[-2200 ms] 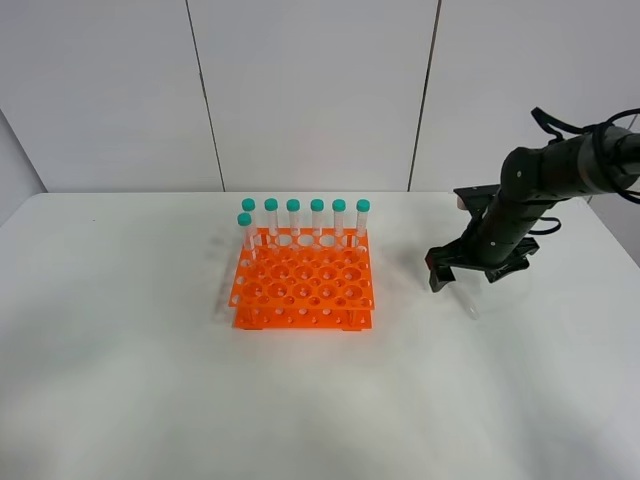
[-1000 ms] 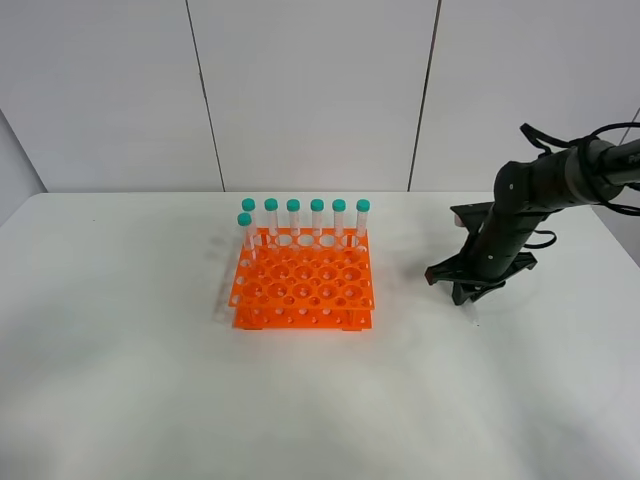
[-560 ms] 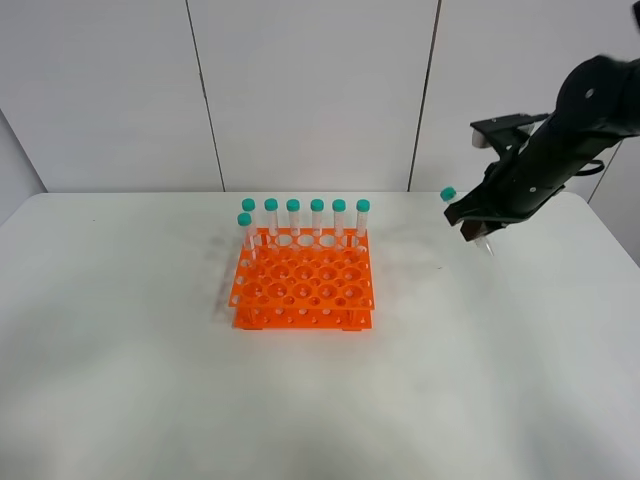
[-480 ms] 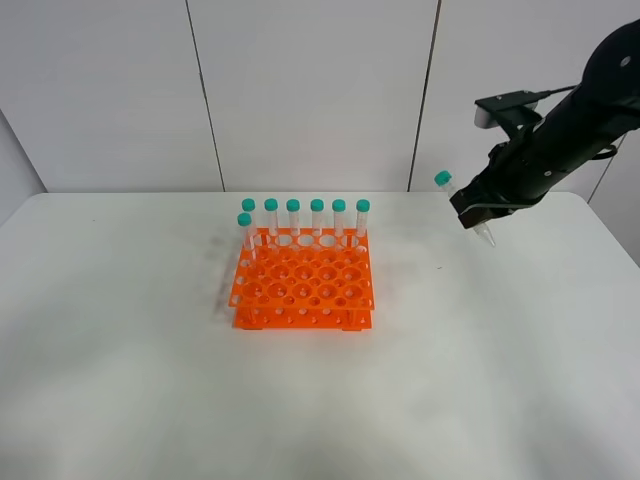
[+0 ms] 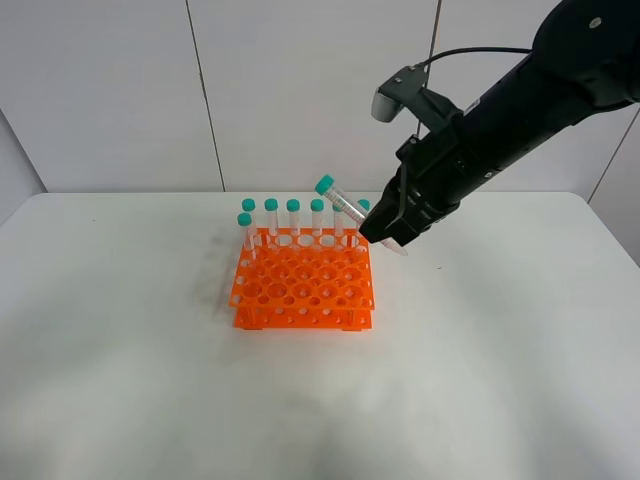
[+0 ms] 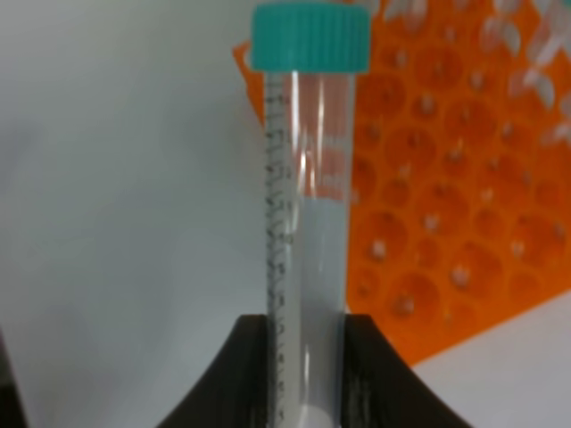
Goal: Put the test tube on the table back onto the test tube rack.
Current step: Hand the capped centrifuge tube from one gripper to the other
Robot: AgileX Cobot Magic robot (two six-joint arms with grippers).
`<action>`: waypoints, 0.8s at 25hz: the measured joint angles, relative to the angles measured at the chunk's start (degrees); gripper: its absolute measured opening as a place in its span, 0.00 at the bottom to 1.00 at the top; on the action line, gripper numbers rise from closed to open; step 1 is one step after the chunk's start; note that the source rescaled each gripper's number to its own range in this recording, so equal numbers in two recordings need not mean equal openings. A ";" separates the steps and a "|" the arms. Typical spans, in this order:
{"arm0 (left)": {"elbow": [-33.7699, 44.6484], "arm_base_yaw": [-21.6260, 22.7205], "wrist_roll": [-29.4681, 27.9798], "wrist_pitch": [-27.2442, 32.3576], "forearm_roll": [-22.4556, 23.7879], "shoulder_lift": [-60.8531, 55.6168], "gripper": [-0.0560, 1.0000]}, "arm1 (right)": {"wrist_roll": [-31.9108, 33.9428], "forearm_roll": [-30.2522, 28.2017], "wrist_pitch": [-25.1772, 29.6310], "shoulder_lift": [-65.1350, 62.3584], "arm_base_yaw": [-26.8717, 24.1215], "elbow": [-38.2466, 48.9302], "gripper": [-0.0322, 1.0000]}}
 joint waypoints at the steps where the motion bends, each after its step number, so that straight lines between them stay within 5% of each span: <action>1: 0.00 0.00 0.00 0.00 0.00 0.00 1.00 | -0.31 0.17 -0.86 0.00 0.42 0.00 0.05; 8: -5.27 0.00 -2.59 -5.29 -2.47 7.39 1.00 | -4.03 5.22 -1.98 0.00 0.79 0.00 0.05; 14: -15.47 0.00 -0.41 -13.70 -14.37 29.31 1.00 | -4.30 6.61 -2.79 0.00 0.79 0.00 0.05; 20: -17.96 0.00 14.08 -21.33 -31.70 50.66 1.00 | -4.94 8.76 -2.84 0.00 0.79 0.00 0.05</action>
